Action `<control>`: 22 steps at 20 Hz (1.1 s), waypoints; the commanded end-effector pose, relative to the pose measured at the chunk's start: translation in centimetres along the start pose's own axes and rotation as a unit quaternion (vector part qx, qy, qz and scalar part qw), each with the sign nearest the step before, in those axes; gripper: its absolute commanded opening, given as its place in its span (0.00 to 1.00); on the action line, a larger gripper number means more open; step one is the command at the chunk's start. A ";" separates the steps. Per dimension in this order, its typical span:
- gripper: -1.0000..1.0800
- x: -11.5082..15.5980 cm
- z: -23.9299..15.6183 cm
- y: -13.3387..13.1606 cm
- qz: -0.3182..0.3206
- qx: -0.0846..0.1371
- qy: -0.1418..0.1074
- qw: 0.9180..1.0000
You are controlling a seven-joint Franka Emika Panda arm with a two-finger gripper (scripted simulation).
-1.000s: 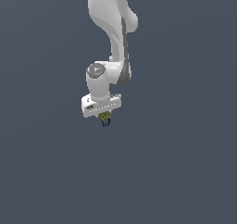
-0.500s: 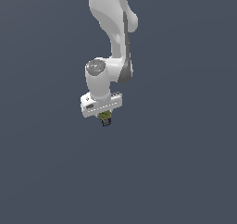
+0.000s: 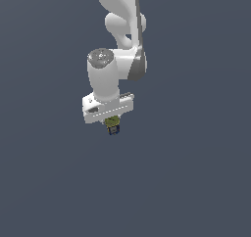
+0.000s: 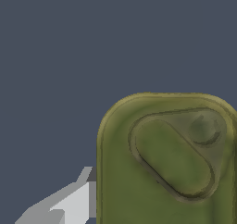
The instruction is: Pick up the object and move it to a goal position.
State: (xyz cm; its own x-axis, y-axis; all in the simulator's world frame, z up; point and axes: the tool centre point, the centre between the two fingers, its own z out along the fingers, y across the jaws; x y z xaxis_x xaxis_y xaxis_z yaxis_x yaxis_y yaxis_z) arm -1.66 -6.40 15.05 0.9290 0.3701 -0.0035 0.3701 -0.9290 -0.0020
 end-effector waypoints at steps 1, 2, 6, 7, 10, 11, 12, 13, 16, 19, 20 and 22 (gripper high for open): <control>0.00 1.5 -2.3 0.1 0.000 -0.001 0.002 1.000; 0.00 2.0 -3.2 0.2 0.000 -0.001 0.002 1.000; 0.00 4.1 -6.3 0.3 0.000 -0.001 0.002 1.000; 0.00 4.6 -7.0 0.4 0.000 -0.001 0.002 1.000; 0.00 5.9 -8.9 0.5 0.000 -0.001 0.002 1.000; 0.00 6.3 -9.4 0.6 0.000 -0.001 0.002 1.000; 0.00 6.6 -9.9 0.6 0.000 -0.001 0.002 1.000; 0.00 6.9 -10.3 0.6 0.000 -0.001 0.002 1.000; 0.00 7.7 -11.4 0.7 0.000 -0.001 0.002 1.000; 0.00 8.3 -12.1 0.8 0.000 -0.001 0.002 1.000; 0.00 8.4 -12.3 0.8 0.000 -0.001 0.002 1.000; 0.00 8.7 -12.6 0.9 0.000 -0.001 0.002 1.000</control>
State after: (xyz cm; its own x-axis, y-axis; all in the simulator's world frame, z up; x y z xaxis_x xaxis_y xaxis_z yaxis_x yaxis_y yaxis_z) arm 6.46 -4.03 27.08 0.9289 0.3703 -0.0037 0.3702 -0.9289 -0.0020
